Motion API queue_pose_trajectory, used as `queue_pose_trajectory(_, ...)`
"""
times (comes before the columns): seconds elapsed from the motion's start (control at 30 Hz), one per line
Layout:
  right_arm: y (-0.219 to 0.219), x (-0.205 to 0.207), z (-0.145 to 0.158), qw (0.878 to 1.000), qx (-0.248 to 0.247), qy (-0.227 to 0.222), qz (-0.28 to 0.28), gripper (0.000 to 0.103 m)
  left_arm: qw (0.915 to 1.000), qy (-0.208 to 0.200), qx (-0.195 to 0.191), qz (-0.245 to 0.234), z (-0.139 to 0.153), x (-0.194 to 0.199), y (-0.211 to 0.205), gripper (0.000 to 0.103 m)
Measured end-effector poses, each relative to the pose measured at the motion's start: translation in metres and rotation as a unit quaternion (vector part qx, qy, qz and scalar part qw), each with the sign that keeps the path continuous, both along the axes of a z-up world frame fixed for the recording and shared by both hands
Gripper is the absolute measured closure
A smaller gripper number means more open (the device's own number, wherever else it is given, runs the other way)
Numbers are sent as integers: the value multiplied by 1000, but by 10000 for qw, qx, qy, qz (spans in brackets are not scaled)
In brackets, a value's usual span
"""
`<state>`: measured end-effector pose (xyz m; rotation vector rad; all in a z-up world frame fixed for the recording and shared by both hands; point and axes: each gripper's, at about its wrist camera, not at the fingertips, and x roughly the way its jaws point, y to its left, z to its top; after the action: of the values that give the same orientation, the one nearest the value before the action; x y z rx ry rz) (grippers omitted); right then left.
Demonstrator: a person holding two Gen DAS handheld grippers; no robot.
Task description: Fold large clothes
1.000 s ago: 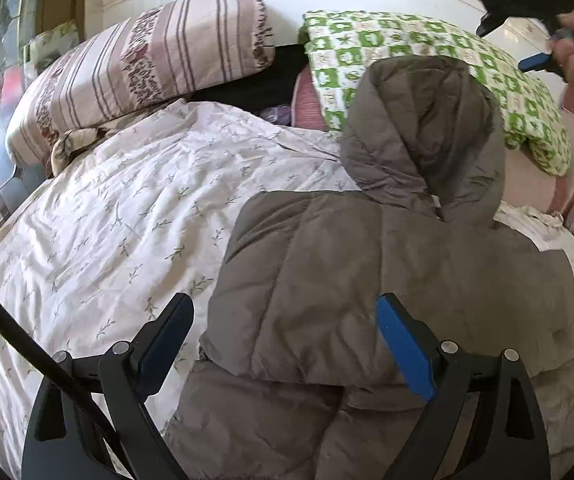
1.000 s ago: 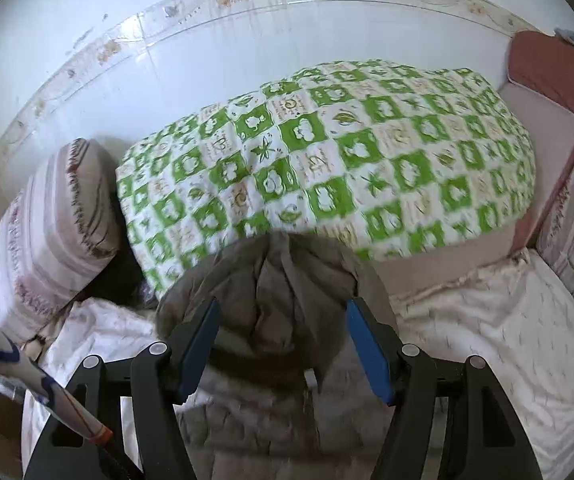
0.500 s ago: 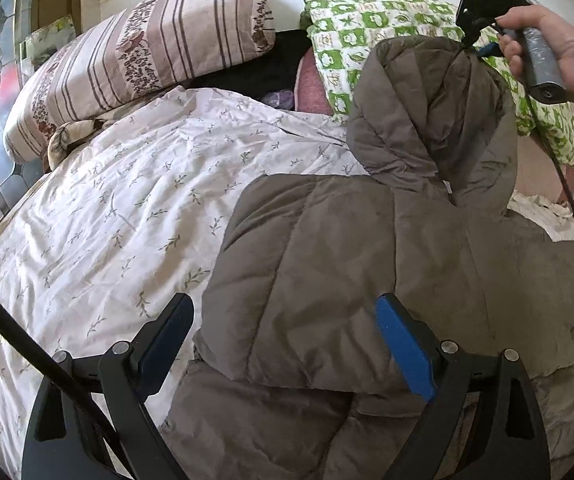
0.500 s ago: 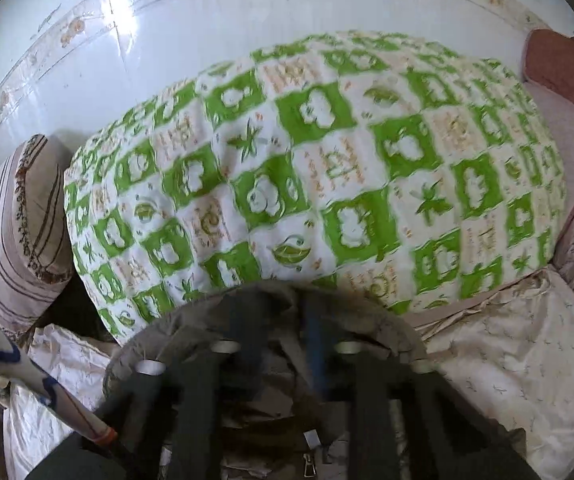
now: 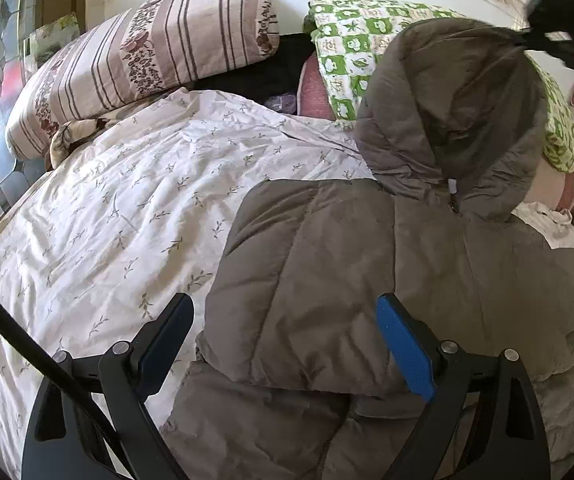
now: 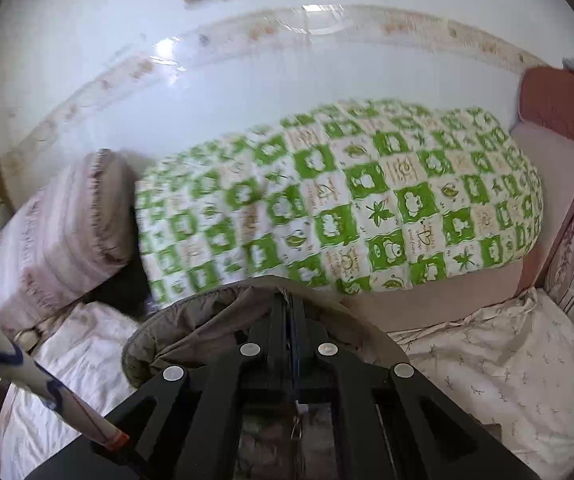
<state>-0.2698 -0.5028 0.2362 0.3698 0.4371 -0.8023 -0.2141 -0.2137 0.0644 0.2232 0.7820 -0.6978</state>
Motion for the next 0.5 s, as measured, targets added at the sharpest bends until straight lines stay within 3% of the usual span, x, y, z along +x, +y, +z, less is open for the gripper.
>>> queue_pose_trajectory(0.27, 86, -82, -4, 9981, -146, -426, 410, 102, 9995, 99, -205, 216, 5, 14, 13, 11)
queue_pose_trajectory(0.5, 166, -147, -45, 9959, -221, -419, 770, 102, 9964, 136, -604, 587, 16, 26, 29, 11)
